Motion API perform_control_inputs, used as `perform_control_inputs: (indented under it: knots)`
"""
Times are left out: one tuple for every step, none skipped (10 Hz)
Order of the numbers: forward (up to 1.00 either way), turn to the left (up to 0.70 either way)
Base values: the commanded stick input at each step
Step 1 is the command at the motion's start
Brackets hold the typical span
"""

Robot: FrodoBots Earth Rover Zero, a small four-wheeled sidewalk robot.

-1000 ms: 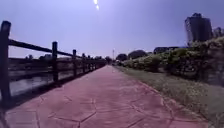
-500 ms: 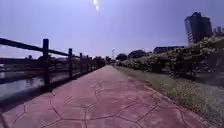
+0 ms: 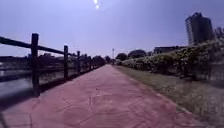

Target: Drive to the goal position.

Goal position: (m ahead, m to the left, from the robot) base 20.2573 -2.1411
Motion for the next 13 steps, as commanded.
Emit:
perform_control_inputs:
  knots:
    - [1.0, 0.01]
    - [1.0, 0.01]
    - [1.0, 0.01]
    - [1.0, 0.01]
    - [1.0, 0.01]
    - [1.0, 0.01]
    - [1.0, 0.01]
    - [1.0, 0.01]
    - [1.0, 0.01]
    - [1.0, 0.01]
    - [1.0, 0.01]
    - [1.0, 0.01]
    - [1.0, 0.01]
